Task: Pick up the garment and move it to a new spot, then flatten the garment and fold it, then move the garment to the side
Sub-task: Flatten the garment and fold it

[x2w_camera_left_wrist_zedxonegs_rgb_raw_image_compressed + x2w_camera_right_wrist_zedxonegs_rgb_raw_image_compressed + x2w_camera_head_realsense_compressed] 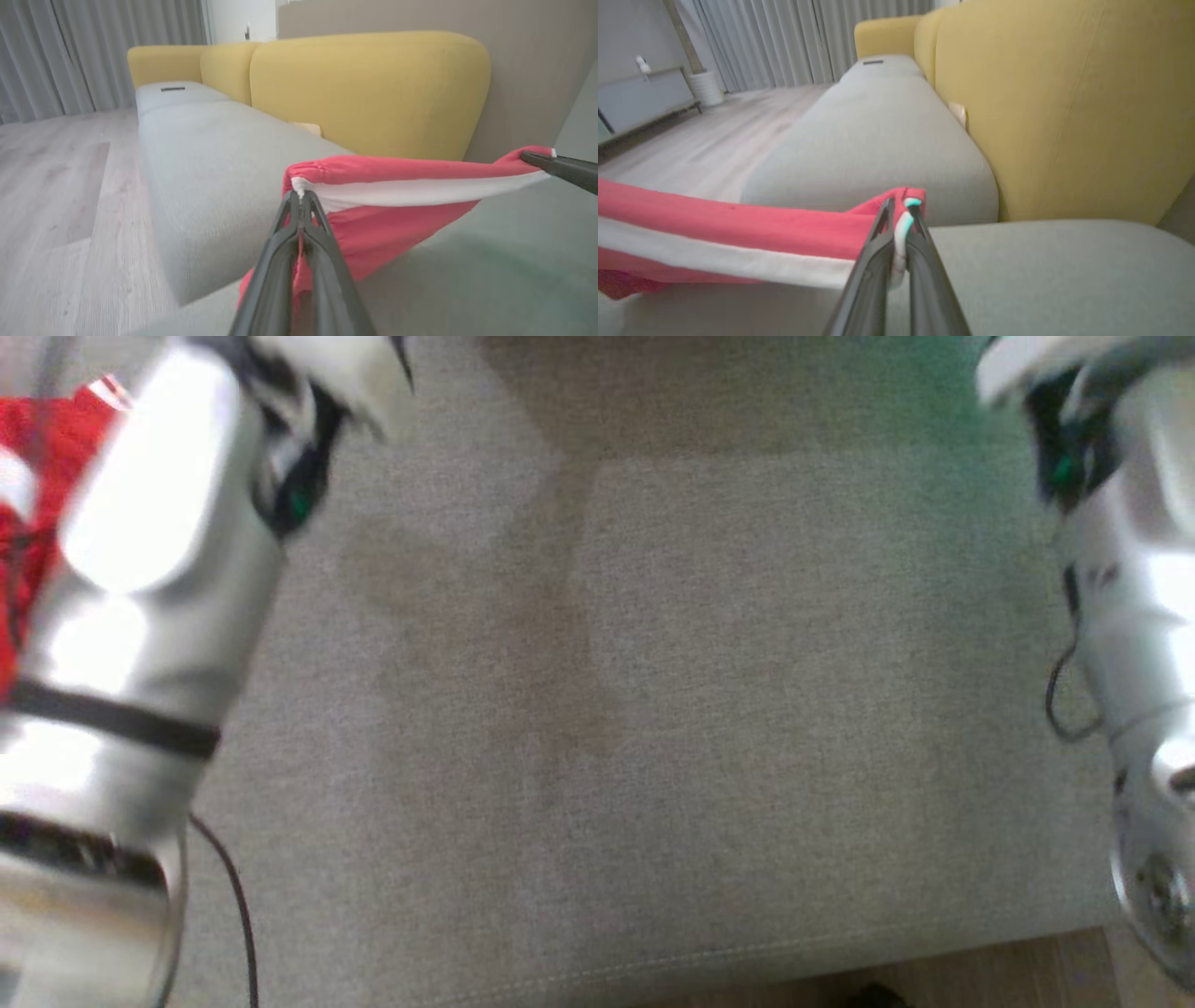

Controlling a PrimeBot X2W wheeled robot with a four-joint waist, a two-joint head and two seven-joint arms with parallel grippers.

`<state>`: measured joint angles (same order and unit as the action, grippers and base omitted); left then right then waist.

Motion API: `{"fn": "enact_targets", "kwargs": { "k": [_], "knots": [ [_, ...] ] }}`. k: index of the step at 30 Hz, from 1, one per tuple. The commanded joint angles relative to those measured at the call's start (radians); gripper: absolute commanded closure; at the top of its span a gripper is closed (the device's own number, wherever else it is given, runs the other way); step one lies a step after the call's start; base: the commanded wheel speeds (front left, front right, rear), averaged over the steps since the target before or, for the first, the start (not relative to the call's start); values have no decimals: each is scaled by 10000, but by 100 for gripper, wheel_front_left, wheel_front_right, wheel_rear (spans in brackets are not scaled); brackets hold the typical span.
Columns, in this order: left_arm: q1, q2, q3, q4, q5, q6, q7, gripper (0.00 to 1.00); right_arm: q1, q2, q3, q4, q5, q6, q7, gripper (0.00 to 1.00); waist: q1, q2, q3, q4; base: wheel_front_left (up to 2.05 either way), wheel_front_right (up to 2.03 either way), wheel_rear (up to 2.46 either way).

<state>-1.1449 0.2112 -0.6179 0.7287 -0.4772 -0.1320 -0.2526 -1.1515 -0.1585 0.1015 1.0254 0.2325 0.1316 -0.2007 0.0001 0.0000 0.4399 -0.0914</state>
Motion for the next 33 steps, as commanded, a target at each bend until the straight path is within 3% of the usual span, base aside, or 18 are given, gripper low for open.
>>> {"fn": "enact_targets", "kwargs": {
  "k": [1,6,9,16,25,33],
  "knots": [
    [327,492,21,-609,14,15,-87,100,316,-114,578,-91,349,-9,190,100,-1,0,-219,34,0,0,0],
    [1935,875,-416,-1122,-70,14,-89,100,1431,-492,2045,-181,1271,-9,893,100,-1,0,-630,111,0,0,0],
    [2934,1166,-928,-1384,-99,14,-89,100,2312,-1210,3290,-702,1940,-9,1357,100,-1,0,-998,181,0,0,0],
    [4464,1734,-1483,-1897,-229,14,-90,100,3718,-2903,5024,-2258,3855,-9,2394,100,-1,0,-1807,144,0,0,0],
    [5658,2028,-1847,-2624,-234,14,-91,100,5219,-4723,6137,-4217,5698,-9,3556,100,-1,0,-2695,157,0,0,0],
    [6910,2269,-2234,-3452,-660,15,-86,100,6525,-6029,6264,-5975,6463,-9,4624,100,-1,0,-3512,50,0,0,0]
  ]
}}
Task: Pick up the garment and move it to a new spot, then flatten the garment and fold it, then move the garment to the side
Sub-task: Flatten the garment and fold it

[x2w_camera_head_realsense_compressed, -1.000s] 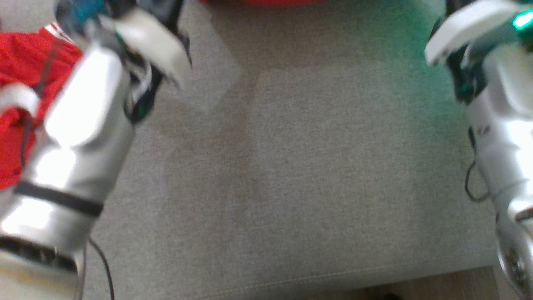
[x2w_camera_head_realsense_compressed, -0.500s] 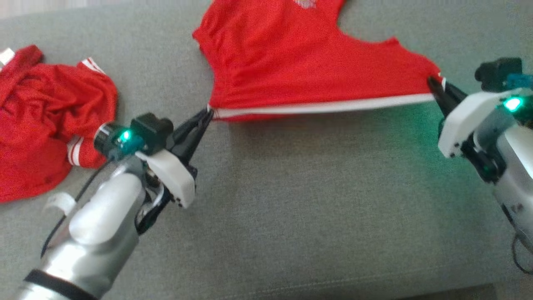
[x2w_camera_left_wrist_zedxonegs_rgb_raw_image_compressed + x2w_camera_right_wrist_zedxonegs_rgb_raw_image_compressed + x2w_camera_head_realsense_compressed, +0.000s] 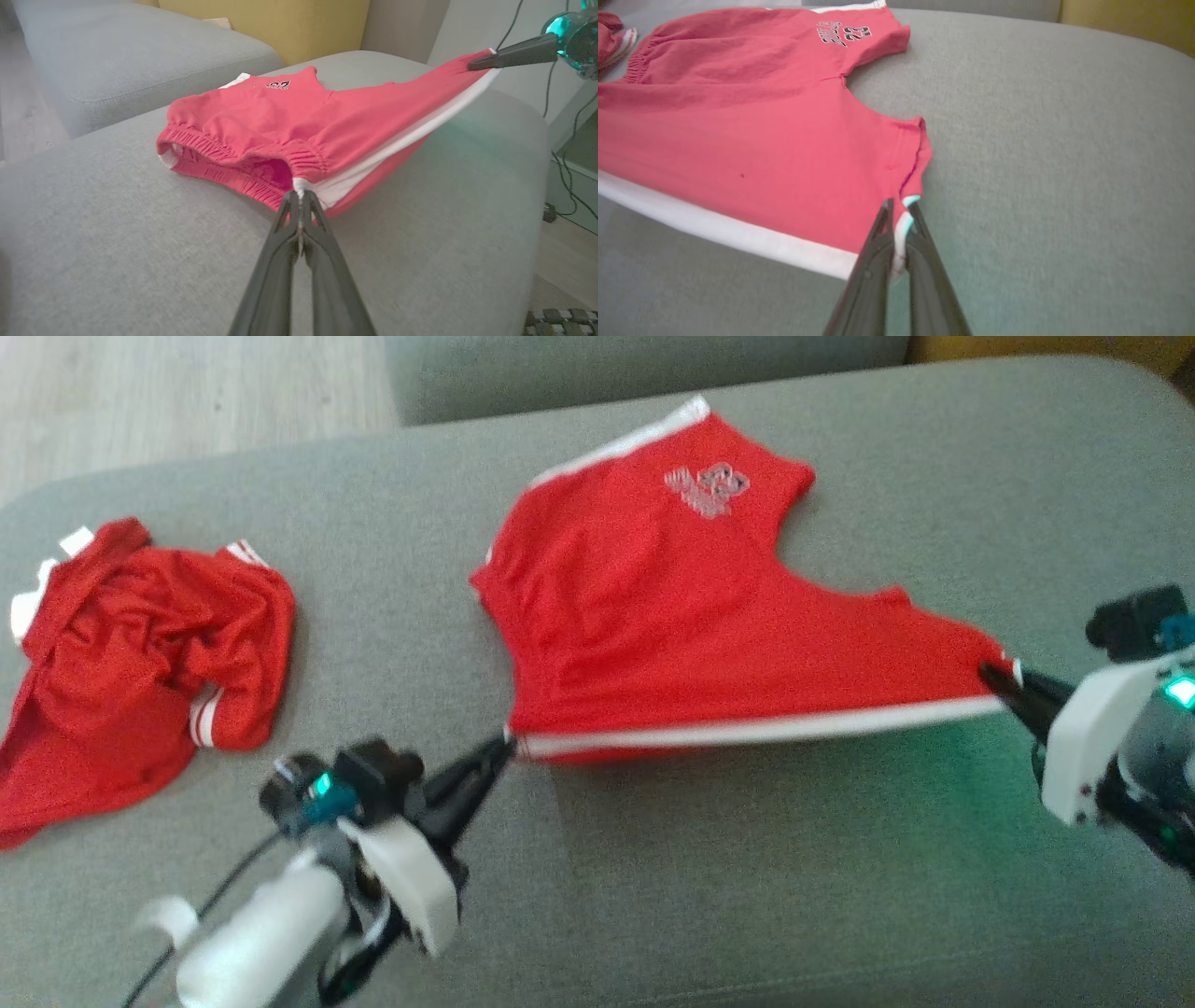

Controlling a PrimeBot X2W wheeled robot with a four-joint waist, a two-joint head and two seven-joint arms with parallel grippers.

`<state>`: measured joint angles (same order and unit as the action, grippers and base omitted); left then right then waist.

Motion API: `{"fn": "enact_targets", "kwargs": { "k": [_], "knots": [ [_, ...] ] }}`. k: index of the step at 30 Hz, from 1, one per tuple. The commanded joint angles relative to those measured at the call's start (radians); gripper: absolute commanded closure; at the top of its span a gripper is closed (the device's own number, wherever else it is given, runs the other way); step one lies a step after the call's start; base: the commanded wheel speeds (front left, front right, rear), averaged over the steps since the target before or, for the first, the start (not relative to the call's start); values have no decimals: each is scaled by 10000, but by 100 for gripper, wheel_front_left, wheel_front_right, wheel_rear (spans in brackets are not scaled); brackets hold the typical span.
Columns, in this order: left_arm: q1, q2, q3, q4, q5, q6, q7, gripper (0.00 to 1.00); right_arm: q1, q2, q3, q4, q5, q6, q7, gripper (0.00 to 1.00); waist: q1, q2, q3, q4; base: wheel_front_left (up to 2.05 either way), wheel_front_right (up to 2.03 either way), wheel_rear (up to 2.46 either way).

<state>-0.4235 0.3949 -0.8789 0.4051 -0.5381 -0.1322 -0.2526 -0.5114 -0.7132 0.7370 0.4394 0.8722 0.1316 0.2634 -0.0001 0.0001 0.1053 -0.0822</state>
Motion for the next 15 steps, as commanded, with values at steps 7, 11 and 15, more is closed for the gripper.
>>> {"fn": "enact_targets", "kwargs": {
  "k": [7,11,15],
  "knots": [
    [531,677,305,-1551,-293,475,271,100,1465,-1316,-1192,-1698,471,-9,660,100,1,-1,-410,-53,0,0,0],
    [353,801,464,-2193,-292,733,474,100,1759,-1270,-2182,-2244,118,-9,791,100,1,-1,-30,75,0,0,0],
    [-65,806,642,-2484,-294,856,637,100,1535,-897,-3006,-2539,-605,-9,1067,100,1,-1,492,253,0,0,0]
  ]
}}
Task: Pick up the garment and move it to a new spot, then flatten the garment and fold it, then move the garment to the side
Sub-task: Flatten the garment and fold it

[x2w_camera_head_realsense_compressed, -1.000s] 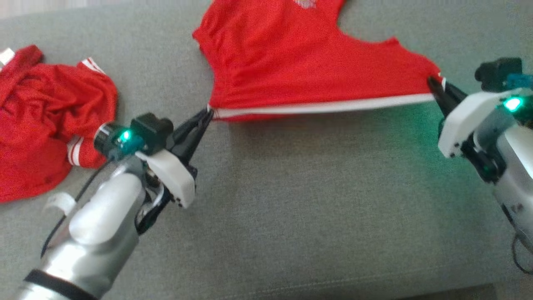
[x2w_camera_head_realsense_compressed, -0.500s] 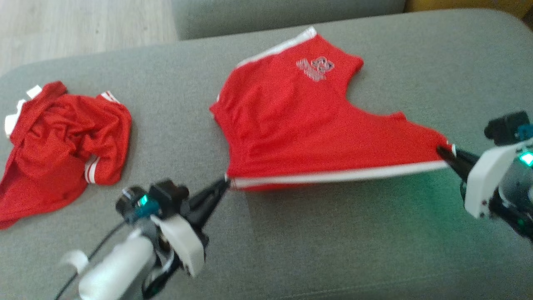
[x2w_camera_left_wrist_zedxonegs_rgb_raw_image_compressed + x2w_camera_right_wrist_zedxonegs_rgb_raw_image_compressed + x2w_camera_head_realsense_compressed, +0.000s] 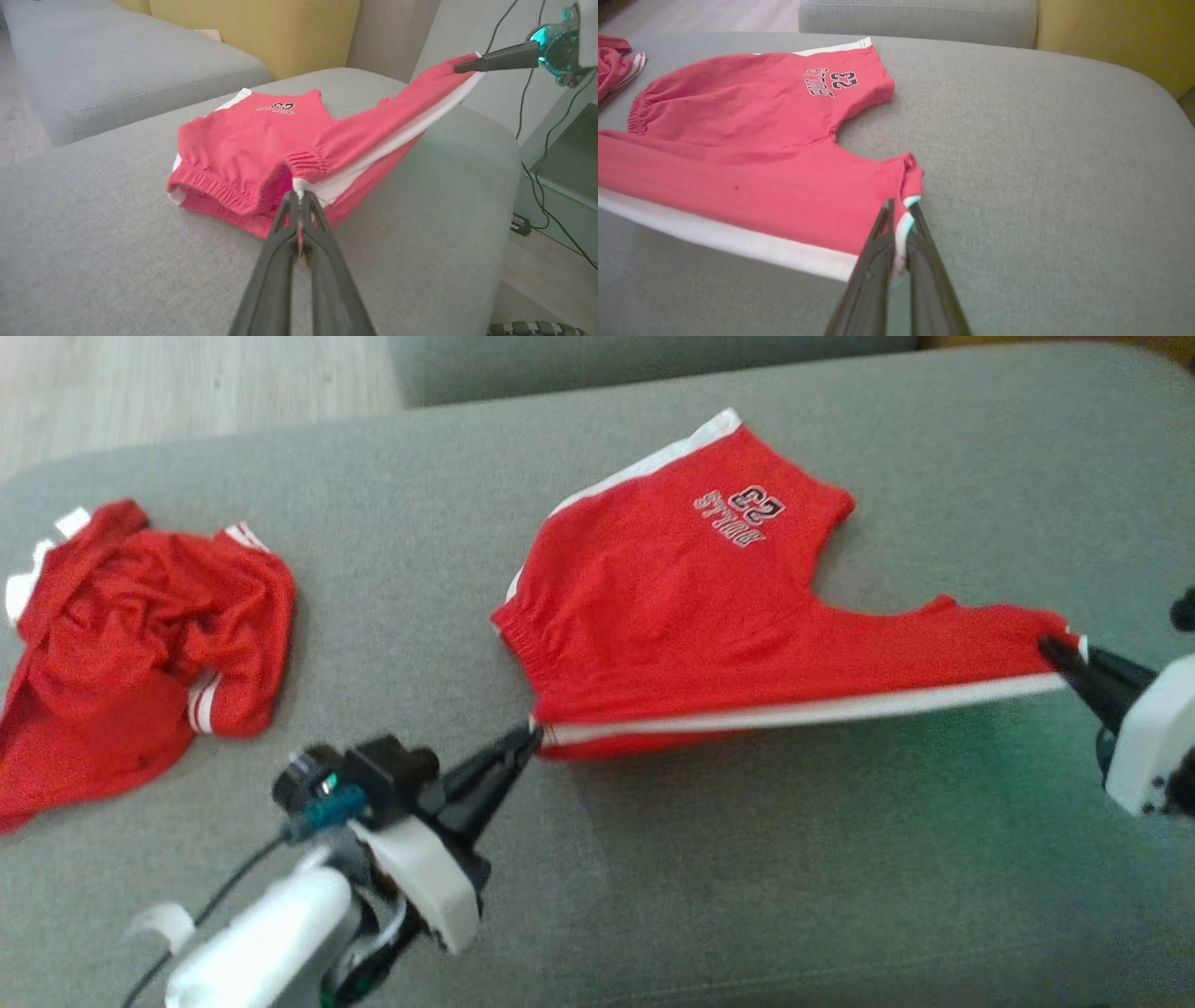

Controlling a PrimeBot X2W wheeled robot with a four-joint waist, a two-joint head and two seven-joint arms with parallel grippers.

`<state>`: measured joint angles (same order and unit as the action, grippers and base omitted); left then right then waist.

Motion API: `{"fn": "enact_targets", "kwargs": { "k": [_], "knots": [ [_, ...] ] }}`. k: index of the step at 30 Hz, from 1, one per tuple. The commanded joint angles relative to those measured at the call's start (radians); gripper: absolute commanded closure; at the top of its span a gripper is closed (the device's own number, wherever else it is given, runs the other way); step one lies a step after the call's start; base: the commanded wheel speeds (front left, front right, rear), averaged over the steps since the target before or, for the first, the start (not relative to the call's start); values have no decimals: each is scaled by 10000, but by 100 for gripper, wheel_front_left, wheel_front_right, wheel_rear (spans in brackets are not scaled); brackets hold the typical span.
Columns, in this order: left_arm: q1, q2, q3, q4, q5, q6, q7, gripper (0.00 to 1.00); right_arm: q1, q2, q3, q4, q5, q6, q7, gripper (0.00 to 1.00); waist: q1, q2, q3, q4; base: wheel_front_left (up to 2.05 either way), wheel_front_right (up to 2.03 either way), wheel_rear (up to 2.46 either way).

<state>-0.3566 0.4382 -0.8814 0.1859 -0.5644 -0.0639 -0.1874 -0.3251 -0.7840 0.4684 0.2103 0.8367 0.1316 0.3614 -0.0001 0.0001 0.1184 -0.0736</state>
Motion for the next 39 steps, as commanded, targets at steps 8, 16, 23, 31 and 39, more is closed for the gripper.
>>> {"fn": "enact_targets", "kwargs": {
  "k": [8,16,23,31,39],
  "knots": [
    [-1671,128,905,-407,39,215,19,100,-1362,389,-1049,-534,-1069,-9,1060,100,1,-1,1225,707,0,0,0],
    [-2830,-376,868,22,197,4,4,100,-3467,729,-1015,122,-1599,-9,2122,100,1,-1,2120,1399,0,0,0],
    [-3844,-1055,752,867,305,-204,-215,100,-5523,1012,-303,1534,-1954,-9,3140,100,1,-1,2970,2003,0,0,0],
    [-4711,-1771,508,1845,436,-418,-493,100,-6825,1082,359,2731,-2193,-9,3303,100,1,-1,3523,2411,0,0,0],
    [-5250,-2172,414,2510,523,-544,-679,100,-7632,1194,988,3357,-2154,-9,3062,100,1,-1,3859,2528,0,0,0]
  ]
}}
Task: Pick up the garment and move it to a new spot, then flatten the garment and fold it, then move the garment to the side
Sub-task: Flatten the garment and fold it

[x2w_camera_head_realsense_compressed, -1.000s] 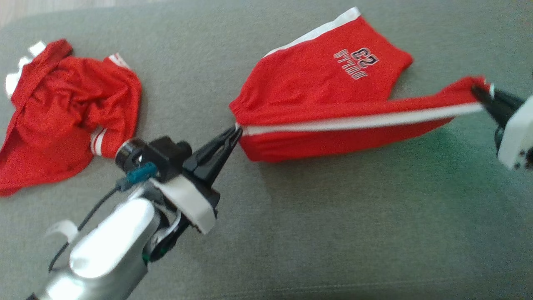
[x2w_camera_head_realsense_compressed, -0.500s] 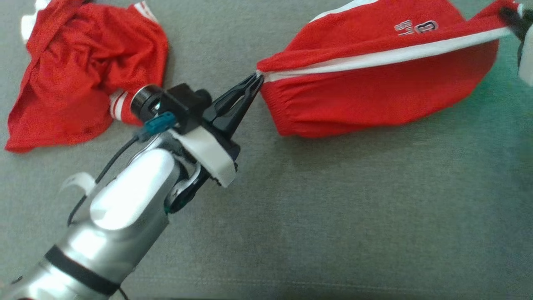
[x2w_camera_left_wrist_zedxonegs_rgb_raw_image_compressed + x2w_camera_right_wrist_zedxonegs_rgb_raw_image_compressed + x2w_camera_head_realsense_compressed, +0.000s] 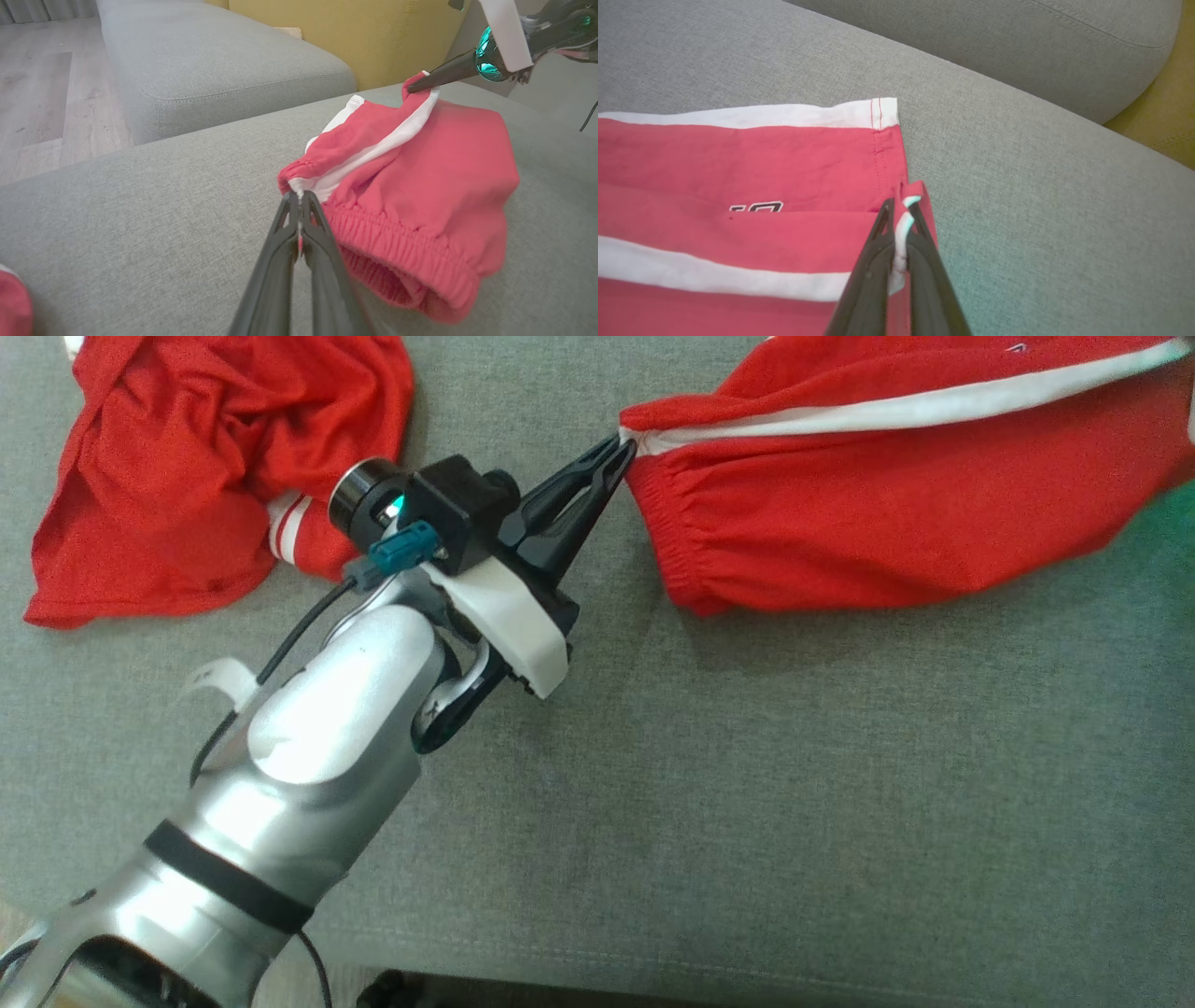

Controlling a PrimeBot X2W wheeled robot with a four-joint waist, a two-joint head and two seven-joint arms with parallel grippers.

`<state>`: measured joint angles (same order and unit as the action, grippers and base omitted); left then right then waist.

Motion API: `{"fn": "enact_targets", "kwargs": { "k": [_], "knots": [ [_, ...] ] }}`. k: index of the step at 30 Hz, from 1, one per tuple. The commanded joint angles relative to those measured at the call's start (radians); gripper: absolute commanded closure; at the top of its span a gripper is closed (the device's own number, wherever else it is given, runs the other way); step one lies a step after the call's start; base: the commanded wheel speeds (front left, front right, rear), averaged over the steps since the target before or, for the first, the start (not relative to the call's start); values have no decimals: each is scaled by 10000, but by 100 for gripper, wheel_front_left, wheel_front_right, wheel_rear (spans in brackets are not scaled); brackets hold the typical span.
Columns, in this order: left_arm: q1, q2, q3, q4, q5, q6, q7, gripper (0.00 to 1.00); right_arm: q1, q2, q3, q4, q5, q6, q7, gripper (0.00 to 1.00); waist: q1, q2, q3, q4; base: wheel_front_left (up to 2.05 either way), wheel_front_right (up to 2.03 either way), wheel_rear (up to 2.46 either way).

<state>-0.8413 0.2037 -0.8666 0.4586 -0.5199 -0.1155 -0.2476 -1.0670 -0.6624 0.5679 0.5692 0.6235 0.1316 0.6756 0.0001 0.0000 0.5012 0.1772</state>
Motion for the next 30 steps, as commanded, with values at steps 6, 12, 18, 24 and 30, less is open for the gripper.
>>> {"fn": "enact_targets", "kwargs": {
  "k": [6,12,18,24,30],
  "knots": [
    [-538,54,284,-7,108,-75,-123,100,-643,29,270,132,34,-9,-378,100,-1,0,156,78,0,0,0],
    [-620,-69,374,54,191,-107,-137,100,-1094,93,476,570,159,-9,-756,100,-1,0,279,190,0,0,0],
    [-656,-199,614,45,313,-123,-139,67,-1629,187,552,1113,-164,-9,-1447,0,-1,0,463,309,0,0,0],
    [-813,-360,1092,255,559,-5,-140,0,-2184,679,162,2001,-561,-9,-2778,0,-1,0,650,360,0,0,0],
    [-777,-353,1469,512,875,17,-140,0,-2507,1251,-175,2874,-1059,-9,-4335,0,-1,0,559,198,0,0,0]
  ]
}}
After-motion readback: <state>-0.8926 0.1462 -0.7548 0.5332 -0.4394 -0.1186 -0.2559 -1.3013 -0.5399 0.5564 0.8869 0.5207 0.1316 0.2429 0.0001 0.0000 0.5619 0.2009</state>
